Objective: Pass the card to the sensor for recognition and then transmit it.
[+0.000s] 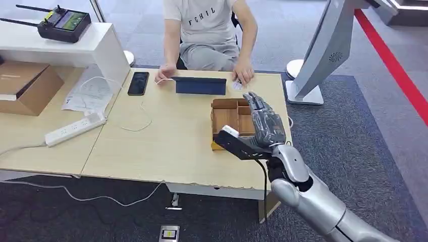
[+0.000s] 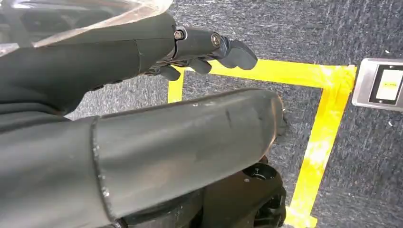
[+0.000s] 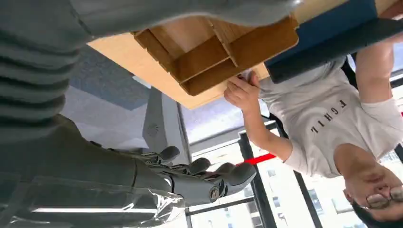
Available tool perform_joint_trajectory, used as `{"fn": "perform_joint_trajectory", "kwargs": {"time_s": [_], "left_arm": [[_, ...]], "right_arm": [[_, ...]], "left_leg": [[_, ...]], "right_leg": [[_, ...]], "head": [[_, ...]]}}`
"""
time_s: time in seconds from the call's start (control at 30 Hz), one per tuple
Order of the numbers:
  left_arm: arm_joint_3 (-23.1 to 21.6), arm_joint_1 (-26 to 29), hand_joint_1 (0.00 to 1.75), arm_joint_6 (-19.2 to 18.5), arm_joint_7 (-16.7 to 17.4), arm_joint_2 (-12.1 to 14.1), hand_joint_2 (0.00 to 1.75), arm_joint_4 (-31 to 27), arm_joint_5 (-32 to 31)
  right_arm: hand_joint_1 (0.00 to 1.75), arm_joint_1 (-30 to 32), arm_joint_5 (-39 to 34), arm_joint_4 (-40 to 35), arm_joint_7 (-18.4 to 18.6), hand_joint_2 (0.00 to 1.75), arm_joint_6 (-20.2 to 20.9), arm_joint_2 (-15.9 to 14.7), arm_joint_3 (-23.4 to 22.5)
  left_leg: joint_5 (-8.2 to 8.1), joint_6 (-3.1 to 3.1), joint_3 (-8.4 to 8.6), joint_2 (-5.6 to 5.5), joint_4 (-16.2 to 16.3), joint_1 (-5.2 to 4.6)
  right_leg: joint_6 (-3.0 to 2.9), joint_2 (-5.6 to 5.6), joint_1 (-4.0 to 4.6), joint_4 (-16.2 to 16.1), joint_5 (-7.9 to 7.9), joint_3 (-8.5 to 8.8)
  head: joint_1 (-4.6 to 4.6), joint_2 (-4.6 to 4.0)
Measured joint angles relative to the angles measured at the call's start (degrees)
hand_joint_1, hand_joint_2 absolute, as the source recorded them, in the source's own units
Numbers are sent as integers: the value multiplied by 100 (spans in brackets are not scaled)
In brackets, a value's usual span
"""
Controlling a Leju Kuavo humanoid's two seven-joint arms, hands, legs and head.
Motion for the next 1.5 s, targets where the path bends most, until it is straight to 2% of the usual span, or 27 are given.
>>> {"fn": "perform_joint_trajectory", "kwargs": {"time_s": [0.2,0.4,1.0,1.5], "left_arm": [[0,0,0,-18,53,2,0,0,17],[0,-2,0,-46,103,15,0,0,17],[0,-1,0,-116,-77,61,0,2,105],[2,-44,0,-138,-107,164,0,31,87]], "right_arm": [[0,12,195,124,392,175,428,-13,0],[0,96,300,188,562,175,453,-28,-15],[0,224,411,413,378,175,424,30,-151],[0,208,512,942,129,175,217,431,-284]], "left_leg": [[0,0,0,0,0,0],[0,0,-1,0,0,0],[0,0,-3,-1,0,0],[0,0,-3,-1,0,1]], "right_leg": [[0,0,0,0,0,0],[0,0,0,0,0,-1],[0,0,0,0,0,0],[0,-1,1,0,0,-1]], "head": [[2,0],[2,0],[2,0],[2,0]]}}
